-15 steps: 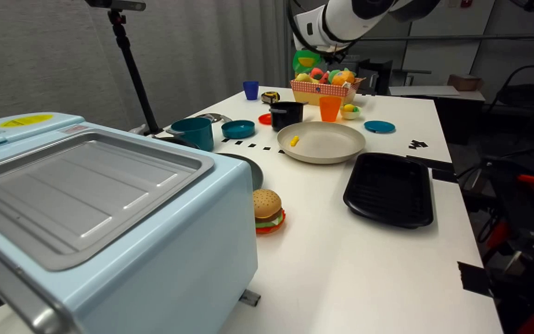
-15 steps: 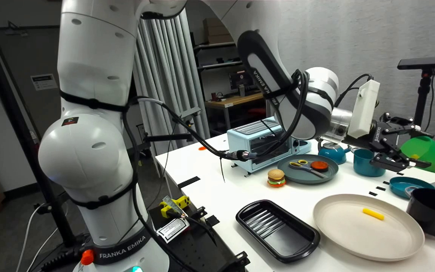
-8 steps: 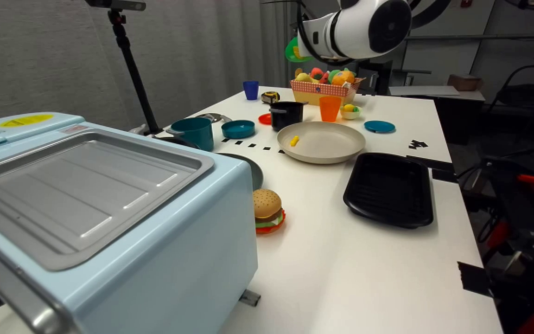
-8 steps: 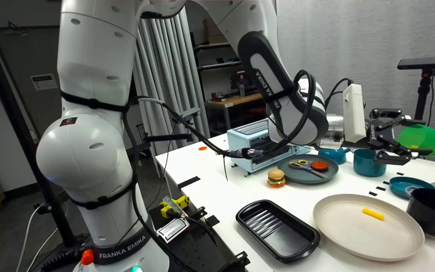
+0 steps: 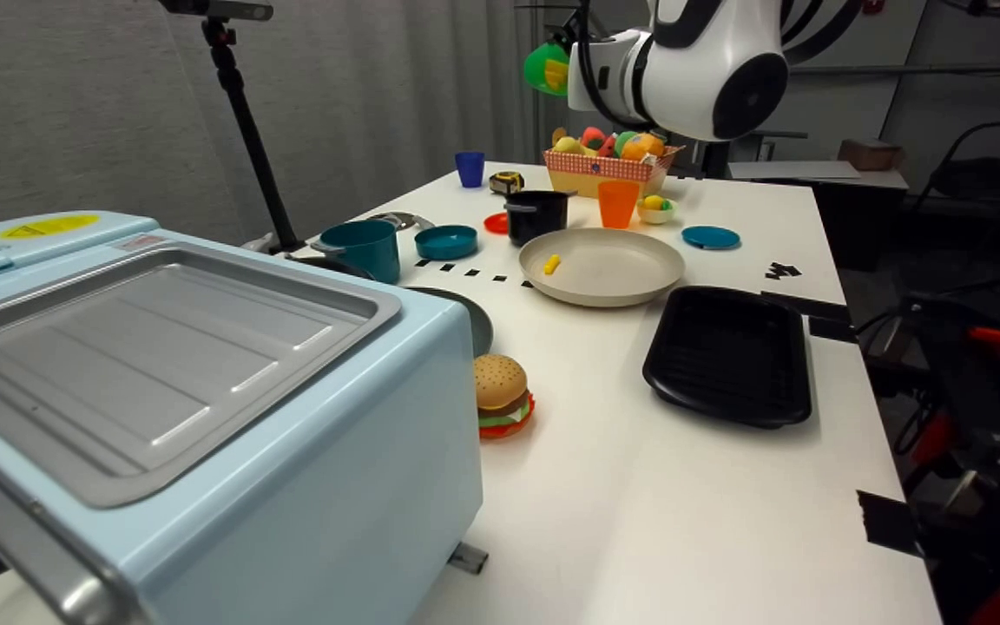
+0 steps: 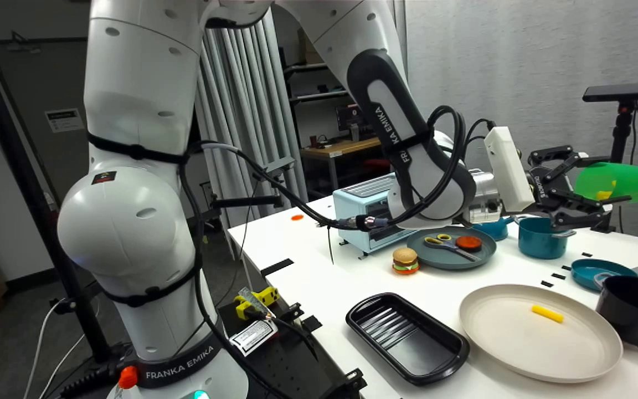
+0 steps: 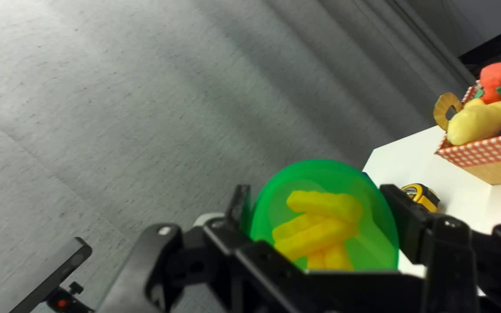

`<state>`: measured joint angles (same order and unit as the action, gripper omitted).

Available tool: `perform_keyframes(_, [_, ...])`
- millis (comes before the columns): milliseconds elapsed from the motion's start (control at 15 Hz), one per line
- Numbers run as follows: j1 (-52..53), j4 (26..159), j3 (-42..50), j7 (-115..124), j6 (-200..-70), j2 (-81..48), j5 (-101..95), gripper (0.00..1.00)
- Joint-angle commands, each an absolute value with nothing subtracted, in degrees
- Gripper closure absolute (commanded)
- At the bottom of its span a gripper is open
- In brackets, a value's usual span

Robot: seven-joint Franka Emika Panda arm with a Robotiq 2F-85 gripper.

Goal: Pour the contents from the green cup onto the brown plate

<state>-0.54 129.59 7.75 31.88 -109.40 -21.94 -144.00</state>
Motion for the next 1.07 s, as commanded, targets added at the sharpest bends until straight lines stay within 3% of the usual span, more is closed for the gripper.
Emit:
perform_keyframes(0, [8.8,131.7,14.0,36.0,-105.0,-21.2,-143.9,0.5])
perform_keyframes(467, [24.2,132.2,28.1,43.0,-100.7,-24.5,-143.6,0.5])
perform_keyframes(1000, [33.9,131.8,42.1,52.7,-100.5,-31.4,-143.6,0.5])
